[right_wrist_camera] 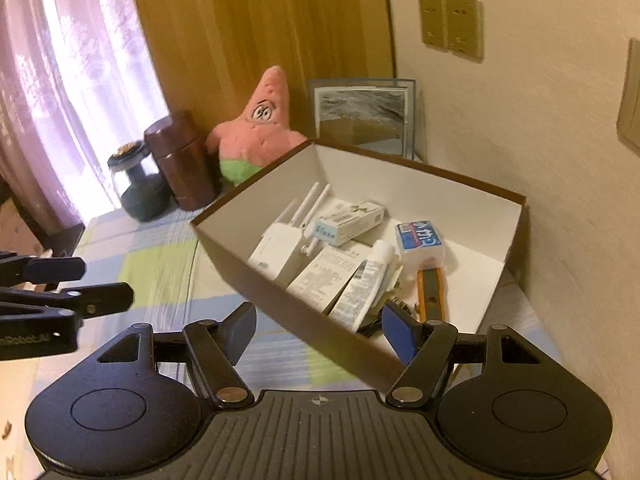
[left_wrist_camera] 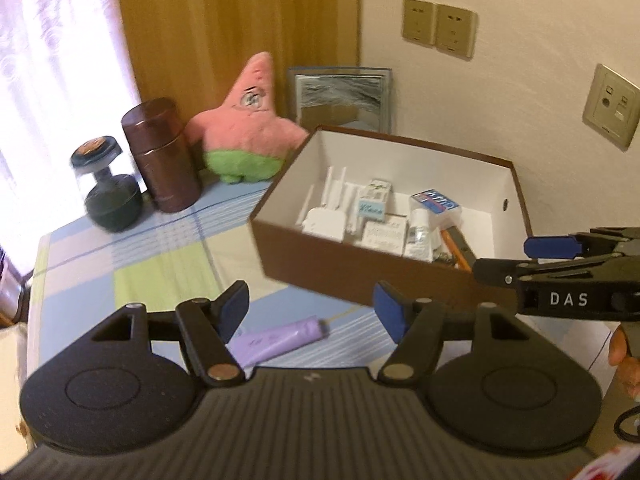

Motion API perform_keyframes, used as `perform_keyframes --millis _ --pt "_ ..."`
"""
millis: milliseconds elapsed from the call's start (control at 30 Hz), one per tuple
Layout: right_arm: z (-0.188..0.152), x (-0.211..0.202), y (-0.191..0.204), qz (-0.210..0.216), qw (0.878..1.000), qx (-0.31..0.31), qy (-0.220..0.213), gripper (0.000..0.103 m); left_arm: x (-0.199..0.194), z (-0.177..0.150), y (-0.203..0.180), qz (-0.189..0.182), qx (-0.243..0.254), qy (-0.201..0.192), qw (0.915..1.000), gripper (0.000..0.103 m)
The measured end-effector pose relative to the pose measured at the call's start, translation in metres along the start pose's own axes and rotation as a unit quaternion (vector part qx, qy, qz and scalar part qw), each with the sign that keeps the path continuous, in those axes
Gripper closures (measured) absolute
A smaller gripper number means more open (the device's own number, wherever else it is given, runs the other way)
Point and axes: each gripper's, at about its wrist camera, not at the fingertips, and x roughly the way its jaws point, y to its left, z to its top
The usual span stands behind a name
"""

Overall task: Organize rigid objects
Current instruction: 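Move both tools back out of the box over the remaining table items, then grasp the small white-capped spray bottle with the left tool while the right tool grasps the lavender tube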

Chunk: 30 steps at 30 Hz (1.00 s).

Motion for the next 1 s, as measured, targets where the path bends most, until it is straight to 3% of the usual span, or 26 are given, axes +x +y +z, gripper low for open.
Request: perform_keyframes --millis 133,367,533,1000 --pt "-0.010 0.002 0.019 0.005 1.000 -0.026 0.010 0.036 -0.012 -0.021 0.022 0.010 -0.025 0.009 0.9996 0.037" --pt "-0.034 0.018 0.046 0.064 0.997 -0.027 0.045 0.036 -0.015 -0.064 0.057 0.035 -0.068 0.048 0.9959 0.038" --pt "-0.048 0.032 0.067 0.078 0.994 -0.046 0.064 0.036 -0.013 -0.086 0.070 0.040 -0.089 0.068 0.9929 0.038" --pt "-0.070 0.066 0.087 0.092 0.987 -0.093 0.097 0.036 0.010 -0.108 0.075 0.042 -0.108 0.098 0.9884 0.038"
